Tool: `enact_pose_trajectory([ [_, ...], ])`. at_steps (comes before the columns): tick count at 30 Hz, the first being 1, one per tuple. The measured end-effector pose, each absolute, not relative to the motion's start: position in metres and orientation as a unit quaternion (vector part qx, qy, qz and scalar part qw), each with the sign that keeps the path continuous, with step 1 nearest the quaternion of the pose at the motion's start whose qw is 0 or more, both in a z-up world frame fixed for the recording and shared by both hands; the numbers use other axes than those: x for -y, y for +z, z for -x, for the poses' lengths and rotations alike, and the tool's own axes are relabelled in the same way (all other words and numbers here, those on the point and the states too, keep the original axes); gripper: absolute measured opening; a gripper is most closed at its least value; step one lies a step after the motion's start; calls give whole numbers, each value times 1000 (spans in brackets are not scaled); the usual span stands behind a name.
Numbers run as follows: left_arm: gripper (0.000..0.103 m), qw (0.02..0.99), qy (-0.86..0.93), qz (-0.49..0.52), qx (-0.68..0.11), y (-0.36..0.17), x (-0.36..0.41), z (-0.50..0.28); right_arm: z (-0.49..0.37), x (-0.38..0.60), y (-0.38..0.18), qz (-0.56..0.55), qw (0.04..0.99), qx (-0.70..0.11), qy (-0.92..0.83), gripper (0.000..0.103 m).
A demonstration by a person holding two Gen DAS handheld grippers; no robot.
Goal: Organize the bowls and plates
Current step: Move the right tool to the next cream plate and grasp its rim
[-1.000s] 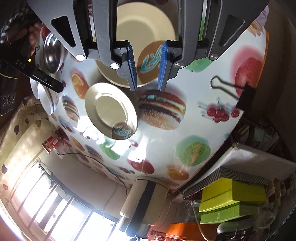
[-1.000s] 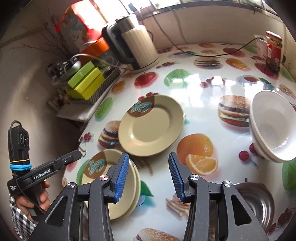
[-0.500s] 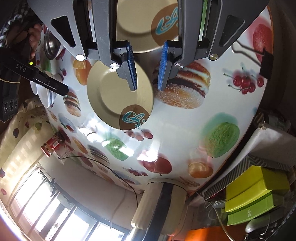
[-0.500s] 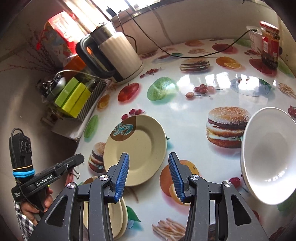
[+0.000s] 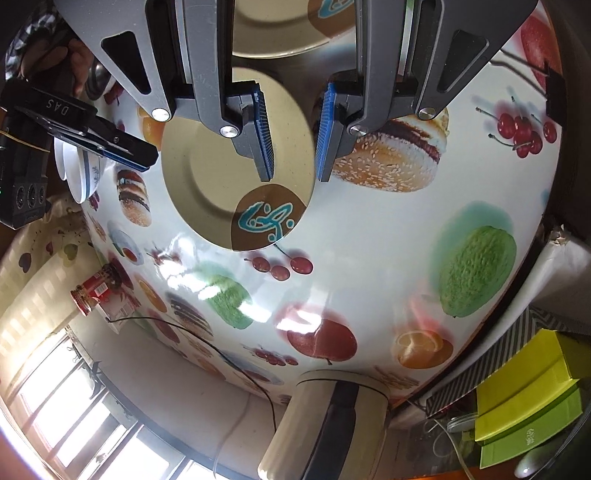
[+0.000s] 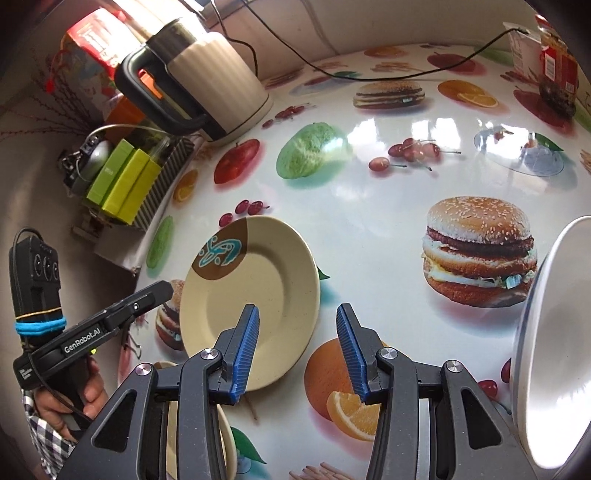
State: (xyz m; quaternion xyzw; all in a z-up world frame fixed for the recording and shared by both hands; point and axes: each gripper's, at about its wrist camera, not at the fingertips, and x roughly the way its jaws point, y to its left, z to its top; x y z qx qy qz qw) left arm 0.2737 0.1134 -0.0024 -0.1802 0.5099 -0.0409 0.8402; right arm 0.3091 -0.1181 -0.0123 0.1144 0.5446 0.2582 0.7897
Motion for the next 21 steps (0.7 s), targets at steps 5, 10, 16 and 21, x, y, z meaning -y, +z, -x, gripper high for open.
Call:
enact_pose_trajectory([
  [5,24,836,-41,187,-513,-8,-115,-277,-313,117,-18,-121,783,-549,264,42],
  [10,24,835,-43,194,-513,-11,-115,-278,-314,115,-23,-115,780,-555,264,40],
  [16,24,834,-46,198,-513,-12,-116,-280,-315,113,-27,-115,776,-560,266,38],
  [21,24,835,-46,196,-513,-12,-116,-280,-314,110,-29,-117,774,-561,270,34],
])
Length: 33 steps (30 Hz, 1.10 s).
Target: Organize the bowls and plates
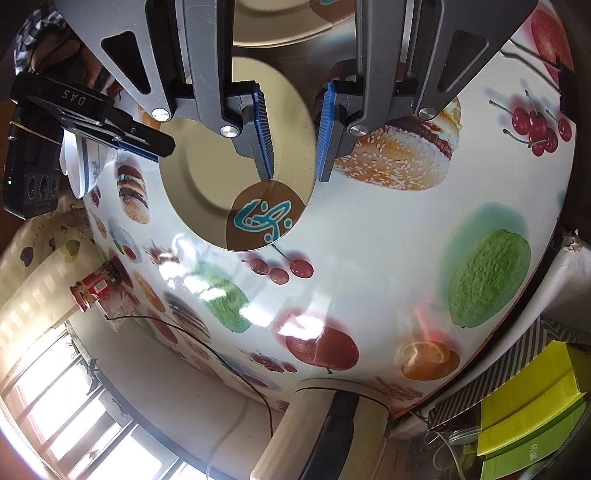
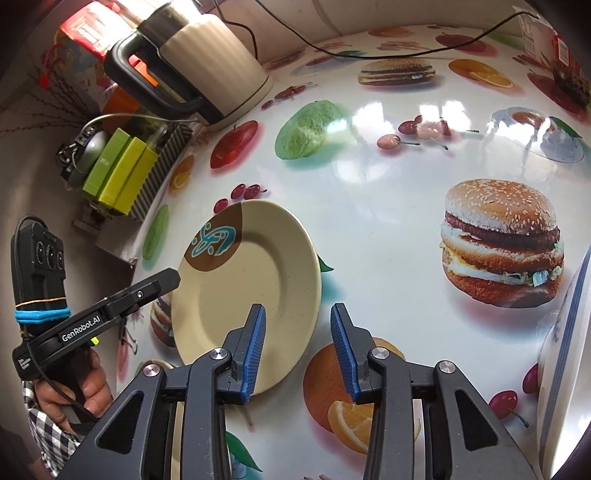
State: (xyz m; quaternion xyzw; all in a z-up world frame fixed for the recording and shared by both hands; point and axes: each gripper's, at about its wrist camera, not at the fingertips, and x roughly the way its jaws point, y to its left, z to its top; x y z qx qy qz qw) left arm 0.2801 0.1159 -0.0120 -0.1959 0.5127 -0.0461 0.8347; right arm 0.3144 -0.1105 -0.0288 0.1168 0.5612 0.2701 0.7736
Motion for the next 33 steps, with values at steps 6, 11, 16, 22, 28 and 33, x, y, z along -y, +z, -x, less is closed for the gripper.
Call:
enact_pose_trajectory([
  [6,24,834,-47,203,-511,-13,-118,-280,-315,108,-31,-116,771,-564,272,26],
  [11,24,836,-44,199,-510,-12,-117,-280,-316,108,-34,-117,769,-567,270,19],
  [16,23,836,-42,198,-510,-12,-116,-280,-316,109,-34,-116,769,-567,272,19],
  [22,22,838,-38,193,-509,-11,-116,-279,-315,108,-33,-117,769,-566,271,19],
  [28,22,838,-37,194,-509,-10,-115,-279,-315,110,-32,-120,771,-564,269,18],
  [33,14,837,-52,199,-506,-8,-111,-279,-315,111,-30,-123,772,-561,272,18],
])
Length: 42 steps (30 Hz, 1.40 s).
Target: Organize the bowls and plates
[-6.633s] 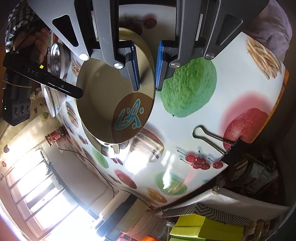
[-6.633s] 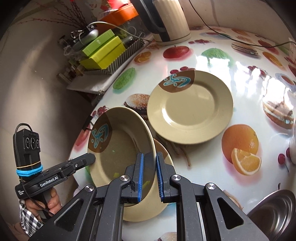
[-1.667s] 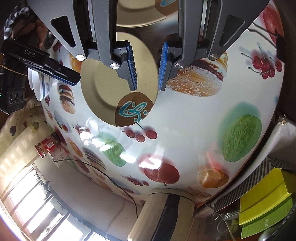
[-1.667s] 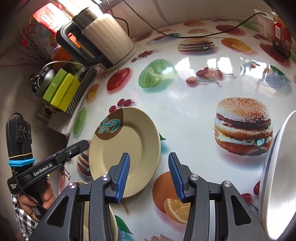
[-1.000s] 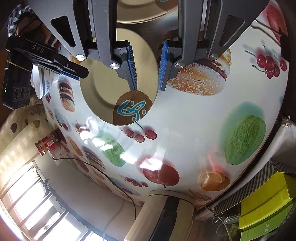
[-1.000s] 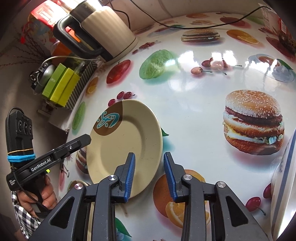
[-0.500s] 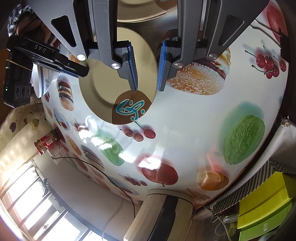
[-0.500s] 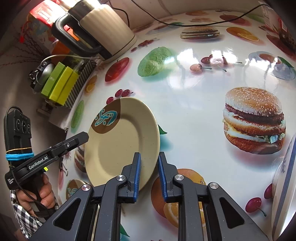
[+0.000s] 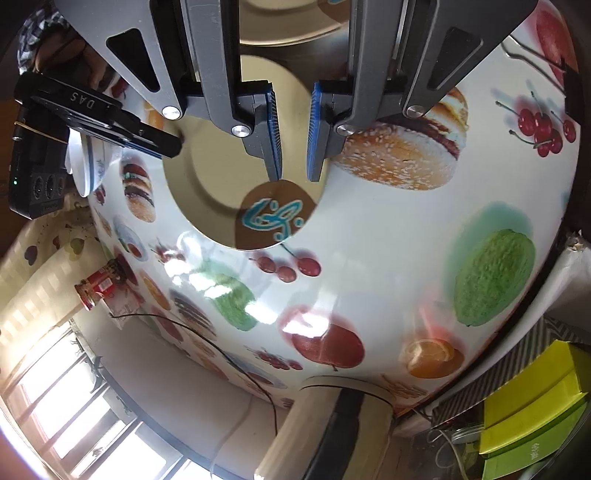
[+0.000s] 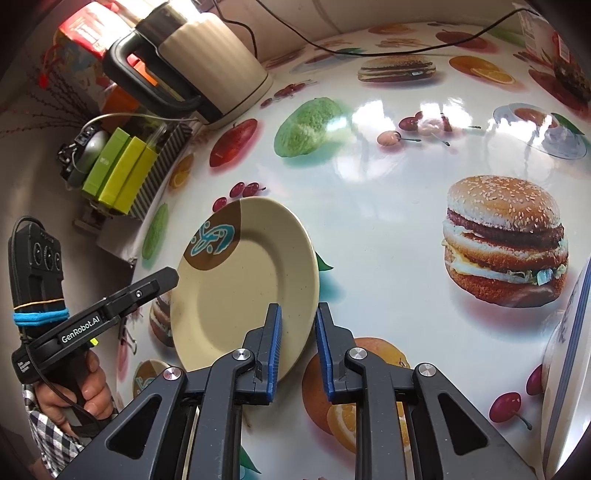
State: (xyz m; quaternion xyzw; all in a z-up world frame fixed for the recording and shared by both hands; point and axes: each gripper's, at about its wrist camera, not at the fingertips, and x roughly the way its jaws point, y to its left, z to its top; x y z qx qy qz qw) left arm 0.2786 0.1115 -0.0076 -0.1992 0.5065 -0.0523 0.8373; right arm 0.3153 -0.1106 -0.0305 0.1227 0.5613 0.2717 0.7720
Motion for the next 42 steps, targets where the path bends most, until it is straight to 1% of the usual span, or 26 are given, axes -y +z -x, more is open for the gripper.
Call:
enact_pose_trajectory([
  [5,14,837,-53,193,-509,-9,-106,-280,-316,109,-30,-119,773,-561,270,18],
  [12,15,843,-33,191,-502,-3,-119,-280,-316,111,-33,-125,770,-564,269,18],
  [13,16,842,-30,192,-504,-4,-121,-280,-316,111,-33,-125,771,-564,270,18],
  [17,29,832,-26,206,-515,-10,-127,-281,-316,111,-33,-124,771,-564,269,18],
  [18,30,829,-27,210,-518,-12,-128,-281,-316,111,-33,-125,770,-565,269,18],
  [27,30,817,-47,236,-524,-19,-124,-279,-315,111,-33,-125,770,-565,269,19],
  [31,30,818,-47,232,-524,-20,-123,-278,-316,110,-33,-124,770,-565,269,19],
  [32,28,819,-47,230,-524,-20,-122,-278,-316,110,-33,-124,770,-565,269,19],
  [33,23,819,-48,227,-524,-20,-121,-279,-315,110,-33,-124,770,-565,269,19],
  [34,21,819,-47,226,-525,-20,-121,-279,-315,110,-33,-124,770,-565,269,19],
  [42,19,821,-45,225,-522,-19,-122,-278,-315,110,-33,-125,770,-565,269,19],
])
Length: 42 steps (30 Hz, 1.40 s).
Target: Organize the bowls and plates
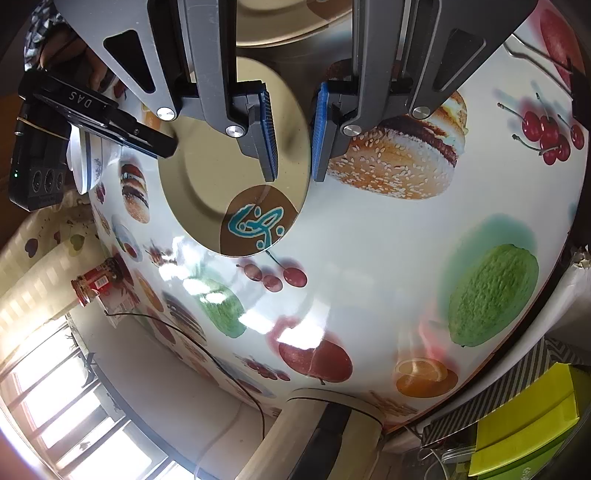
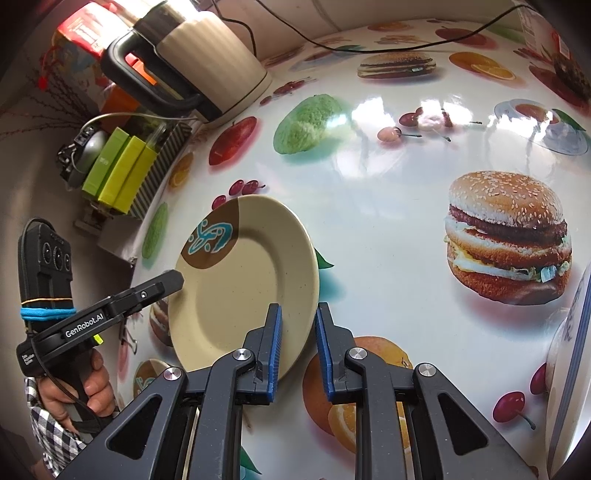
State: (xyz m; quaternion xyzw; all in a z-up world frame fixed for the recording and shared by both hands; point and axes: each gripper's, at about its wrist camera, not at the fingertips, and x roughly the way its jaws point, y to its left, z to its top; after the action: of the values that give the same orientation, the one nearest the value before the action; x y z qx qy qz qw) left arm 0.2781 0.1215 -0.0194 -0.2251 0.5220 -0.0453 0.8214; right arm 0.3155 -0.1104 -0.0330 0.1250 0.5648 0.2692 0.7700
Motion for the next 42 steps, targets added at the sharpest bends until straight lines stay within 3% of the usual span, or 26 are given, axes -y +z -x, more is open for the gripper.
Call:
enact_pose_trajectory([
  [42,19,849,-41,238,-470,20,-136,-187,-250,104,18,-108,788,-522,309,19],
])
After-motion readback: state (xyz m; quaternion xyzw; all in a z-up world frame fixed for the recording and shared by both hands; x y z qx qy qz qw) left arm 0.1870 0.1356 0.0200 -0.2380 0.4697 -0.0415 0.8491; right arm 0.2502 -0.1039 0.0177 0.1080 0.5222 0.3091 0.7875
